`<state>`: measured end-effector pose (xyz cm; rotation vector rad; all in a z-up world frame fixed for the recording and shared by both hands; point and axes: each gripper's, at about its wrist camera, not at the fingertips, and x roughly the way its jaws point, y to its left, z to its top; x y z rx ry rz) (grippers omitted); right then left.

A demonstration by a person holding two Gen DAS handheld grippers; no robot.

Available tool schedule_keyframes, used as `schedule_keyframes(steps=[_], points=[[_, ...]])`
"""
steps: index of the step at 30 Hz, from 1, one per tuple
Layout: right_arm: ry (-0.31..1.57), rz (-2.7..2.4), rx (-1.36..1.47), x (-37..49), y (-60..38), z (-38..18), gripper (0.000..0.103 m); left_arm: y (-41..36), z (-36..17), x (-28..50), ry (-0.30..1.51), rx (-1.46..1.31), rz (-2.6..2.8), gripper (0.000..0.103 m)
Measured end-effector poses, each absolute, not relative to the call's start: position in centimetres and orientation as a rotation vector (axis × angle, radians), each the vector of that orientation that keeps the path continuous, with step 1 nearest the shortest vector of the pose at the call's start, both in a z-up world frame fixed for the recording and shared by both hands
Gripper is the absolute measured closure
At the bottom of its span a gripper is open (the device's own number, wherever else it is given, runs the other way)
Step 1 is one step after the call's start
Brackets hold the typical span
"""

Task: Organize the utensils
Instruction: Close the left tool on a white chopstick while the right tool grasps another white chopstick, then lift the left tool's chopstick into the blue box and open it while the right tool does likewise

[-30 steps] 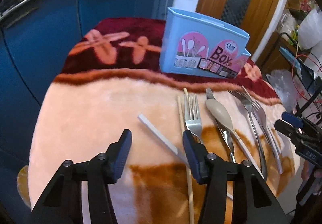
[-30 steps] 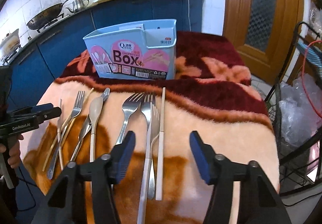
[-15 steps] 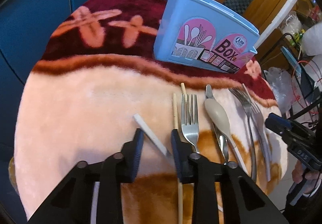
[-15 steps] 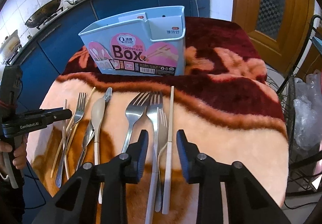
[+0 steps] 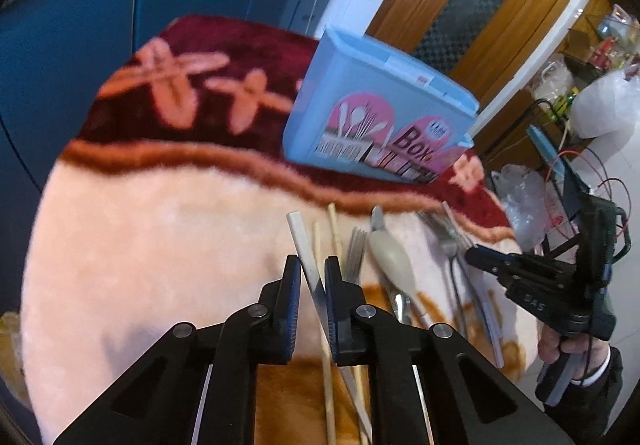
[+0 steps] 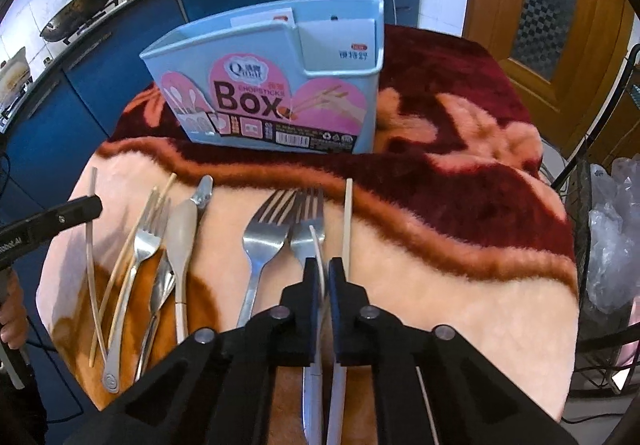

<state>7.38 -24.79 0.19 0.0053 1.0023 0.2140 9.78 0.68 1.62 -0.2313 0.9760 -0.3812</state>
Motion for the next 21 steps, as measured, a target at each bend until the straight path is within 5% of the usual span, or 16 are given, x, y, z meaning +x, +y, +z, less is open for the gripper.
schedule_keyframes(steps=[21], points=[[0.560, 0.197, 0.121, 3.9, -27.2, 10.3, 0.099, 0.3, 12.3, 7.6, 0.565, -0.152, -0.357, 0.097]])
